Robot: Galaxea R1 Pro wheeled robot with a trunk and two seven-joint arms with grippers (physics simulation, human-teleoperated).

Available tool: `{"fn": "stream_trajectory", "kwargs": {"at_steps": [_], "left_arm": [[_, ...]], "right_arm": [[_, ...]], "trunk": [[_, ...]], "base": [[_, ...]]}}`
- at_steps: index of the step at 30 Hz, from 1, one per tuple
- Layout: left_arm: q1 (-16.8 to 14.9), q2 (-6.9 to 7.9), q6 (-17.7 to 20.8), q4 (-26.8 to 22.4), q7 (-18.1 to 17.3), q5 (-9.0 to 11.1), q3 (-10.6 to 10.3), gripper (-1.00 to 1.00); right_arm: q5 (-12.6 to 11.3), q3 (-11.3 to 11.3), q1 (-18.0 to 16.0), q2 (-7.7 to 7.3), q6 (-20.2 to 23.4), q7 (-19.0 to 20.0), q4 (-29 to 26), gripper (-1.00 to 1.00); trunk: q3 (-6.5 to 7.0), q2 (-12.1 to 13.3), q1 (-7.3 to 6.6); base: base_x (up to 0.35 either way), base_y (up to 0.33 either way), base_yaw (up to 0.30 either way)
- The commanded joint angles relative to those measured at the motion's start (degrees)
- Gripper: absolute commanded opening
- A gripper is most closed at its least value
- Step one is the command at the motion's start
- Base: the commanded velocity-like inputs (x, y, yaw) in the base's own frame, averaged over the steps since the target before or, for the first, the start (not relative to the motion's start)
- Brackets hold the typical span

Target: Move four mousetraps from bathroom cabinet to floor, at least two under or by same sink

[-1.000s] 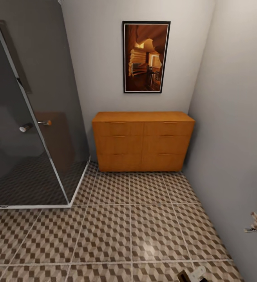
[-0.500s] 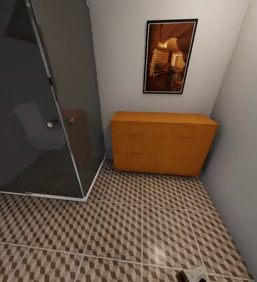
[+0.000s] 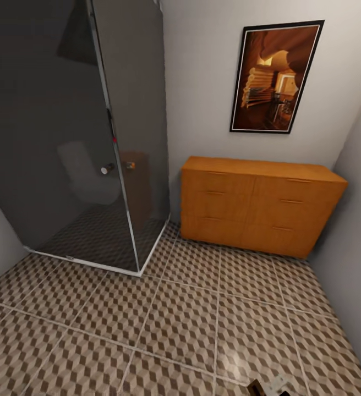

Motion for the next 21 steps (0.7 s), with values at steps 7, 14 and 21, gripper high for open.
{"fn": "stream_trajectory", "kwargs": {"at_steps": [7,14,21], "left_arm": [[-0.13,0.02,-0.45,-0.26,0.27,0.42,-0.49,-1.0],[-0.13,0.02,-0.45,-0.26,0.27,0.42,-0.48,-1.0],[-0.13,0.03,-0.45,-0.26,0.27,0.42,-0.48,-1.0]], "right_arm": [[-0.5,0.49,0.0,-0.08,-0.04,-0.31,-0.16,-1.0],[-0.5,0.57,0.0,0.0,0.04,-0.31,-0.25,-1.0],[-0.5,0.57,0.0,0.01,0.05,-0.31,-0.25,-1.0]], "trunk": [[-0.06,-0.03,0.0],[-0.06,-0.03,0.0],[-0.06,-0.03,0.0]], "base": [[0.0,0.0,0.288],[0.0,0.0,0.289],[0.0,0.0,0.292]]}}
